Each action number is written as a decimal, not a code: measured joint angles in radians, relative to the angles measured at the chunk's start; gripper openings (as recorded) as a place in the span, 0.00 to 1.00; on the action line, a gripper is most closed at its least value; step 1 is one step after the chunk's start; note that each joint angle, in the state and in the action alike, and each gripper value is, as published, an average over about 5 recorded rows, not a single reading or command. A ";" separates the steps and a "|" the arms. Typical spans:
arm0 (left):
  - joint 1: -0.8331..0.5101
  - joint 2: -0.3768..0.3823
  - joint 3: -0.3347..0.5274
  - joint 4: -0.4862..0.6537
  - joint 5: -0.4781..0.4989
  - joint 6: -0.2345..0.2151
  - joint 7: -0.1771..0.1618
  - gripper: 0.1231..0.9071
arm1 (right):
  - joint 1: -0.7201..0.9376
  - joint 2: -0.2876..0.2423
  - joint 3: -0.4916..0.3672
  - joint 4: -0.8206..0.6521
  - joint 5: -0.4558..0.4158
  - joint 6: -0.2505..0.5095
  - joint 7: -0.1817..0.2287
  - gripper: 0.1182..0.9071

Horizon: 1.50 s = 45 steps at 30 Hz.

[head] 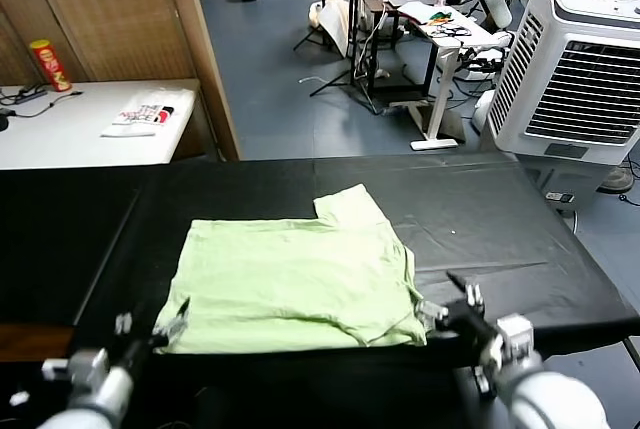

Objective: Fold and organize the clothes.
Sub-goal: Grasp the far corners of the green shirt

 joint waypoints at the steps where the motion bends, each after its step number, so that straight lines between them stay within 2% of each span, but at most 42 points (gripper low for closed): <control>1: -0.047 0.013 0.016 0.024 -0.024 0.010 -0.009 0.86 | 0.045 0.008 -0.021 -0.044 0.001 0.001 0.002 0.86; 4: -0.180 0.053 0.070 0.103 -0.086 0.023 -0.024 0.86 | 0.166 0.035 -0.080 -0.172 0.012 -0.002 0.011 0.86; 8: -0.331 0.085 0.146 0.228 -0.138 0.025 -0.025 0.86 | 0.303 0.075 -0.147 -0.324 0.034 -0.006 0.014 0.86; 16: -0.536 0.102 0.276 0.433 -0.176 0.068 -0.022 0.86 | 0.531 0.173 -0.273 -0.608 0.023 -0.030 -0.070 0.86; 20: -0.585 0.109 0.310 0.501 -0.176 0.082 -0.020 0.86 | 0.595 0.215 -0.314 -0.704 0.000 -0.045 -0.093 0.86; 26: -0.596 0.118 0.324 0.539 -0.188 0.088 -0.011 0.86 | 0.634 0.250 -0.334 -0.775 -0.005 -0.044 -0.095 0.86; 32: -0.601 0.123 0.322 0.567 -0.198 0.069 0.002 0.86 | 0.638 0.269 -0.334 -0.795 -0.008 -0.044 -0.093 0.86; 39: -0.620 0.106 0.306 0.608 -0.242 0.055 -0.013 0.86 | 0.634 0.285 -0.332 -0.801 -0.015 -0.043 -0.089 0.86; 43: -0.631 0.102 0.303 0.632 -0.261 0.050 -0.015 0.84 | 0.634 0.285 -0.328 -0.802 -0.011 -0.047 -0.089 0.79; 45: -0.635 0.097 0.303 0.644 -0.257 0.048 -0.015 0.77 | 0.633 0.286 -0.323 -0.802 -0.006 -0.052 -0.089 0.71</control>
